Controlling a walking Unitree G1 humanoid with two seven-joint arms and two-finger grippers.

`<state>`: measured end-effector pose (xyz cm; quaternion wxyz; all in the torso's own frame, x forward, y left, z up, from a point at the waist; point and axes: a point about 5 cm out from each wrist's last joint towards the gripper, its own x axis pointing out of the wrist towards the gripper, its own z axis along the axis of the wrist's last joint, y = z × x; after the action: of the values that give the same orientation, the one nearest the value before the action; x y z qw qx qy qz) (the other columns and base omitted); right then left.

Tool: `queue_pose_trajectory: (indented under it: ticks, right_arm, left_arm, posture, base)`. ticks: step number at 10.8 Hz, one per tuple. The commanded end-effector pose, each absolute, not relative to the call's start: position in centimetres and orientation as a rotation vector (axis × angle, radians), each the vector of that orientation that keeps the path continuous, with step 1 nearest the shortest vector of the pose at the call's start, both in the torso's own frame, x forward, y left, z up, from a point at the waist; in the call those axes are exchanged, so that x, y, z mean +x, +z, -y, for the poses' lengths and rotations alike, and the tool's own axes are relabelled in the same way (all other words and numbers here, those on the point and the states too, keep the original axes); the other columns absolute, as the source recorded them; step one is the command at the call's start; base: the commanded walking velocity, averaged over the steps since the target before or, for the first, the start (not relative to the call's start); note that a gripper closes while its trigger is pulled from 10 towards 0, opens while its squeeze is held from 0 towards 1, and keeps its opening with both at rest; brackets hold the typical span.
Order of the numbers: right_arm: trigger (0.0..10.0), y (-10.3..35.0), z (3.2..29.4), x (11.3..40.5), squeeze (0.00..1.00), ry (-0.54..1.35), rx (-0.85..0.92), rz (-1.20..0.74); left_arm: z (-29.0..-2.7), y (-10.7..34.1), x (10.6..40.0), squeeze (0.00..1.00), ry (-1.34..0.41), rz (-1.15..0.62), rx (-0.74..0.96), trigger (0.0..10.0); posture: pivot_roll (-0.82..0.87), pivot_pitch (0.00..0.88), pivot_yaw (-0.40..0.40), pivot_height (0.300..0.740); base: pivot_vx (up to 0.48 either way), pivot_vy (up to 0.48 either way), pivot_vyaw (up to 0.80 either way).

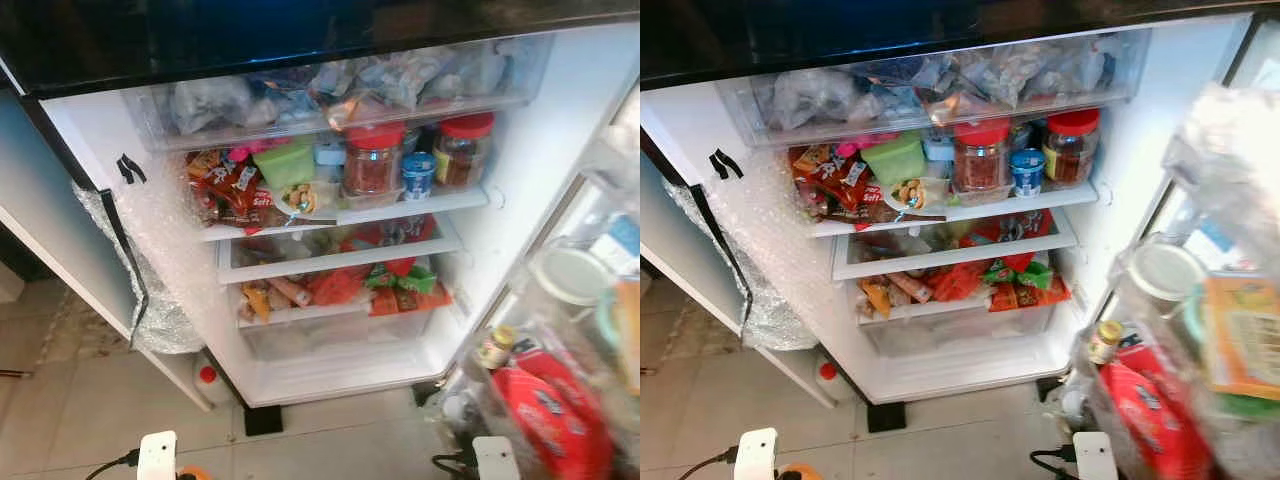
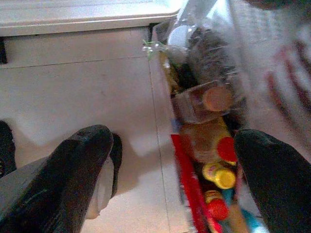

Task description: Restocking fridge

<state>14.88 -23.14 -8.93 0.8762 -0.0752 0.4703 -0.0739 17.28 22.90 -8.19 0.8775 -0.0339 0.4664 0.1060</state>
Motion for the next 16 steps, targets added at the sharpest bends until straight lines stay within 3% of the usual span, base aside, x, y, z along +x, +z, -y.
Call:
queue_pose_trajectory:
  ticks: [1,10,16]
  right_arm:
    - [10.0,-9.12,22.98,14.51,0.0,-0.158,-0.144,-0.994]
    - [10.0,-9.25,22.99,14.2,0.0,-0.162,-0.145,-1.006]
    - [10.0,-9.24,22.91,14.27,0.0,-0.157,-0.146,-1.006]
  left_arm:
    - [-23.25,-8.19,17.09,0.0,0.223,-0.978,-0.067,10.0]
    - [-23.32,-8.22,16.94,0.0,0.212,-0.975,-0.058,10.0]
    - [-23.34,-8.07,17.18,0.0,0.186,-0.959,-0.039,10.0]
  posture:
    - [-0.13,0.071,0.09,0.74]
    - [-0.13,0.078,0.088,0.74]
    - [-0.13,0.073,0.091,0.74]
  base:
    - [0.0,0.0,0.0]
    - [0.0,0.0,0.0]
    - [0.0,-0.314,0.0]
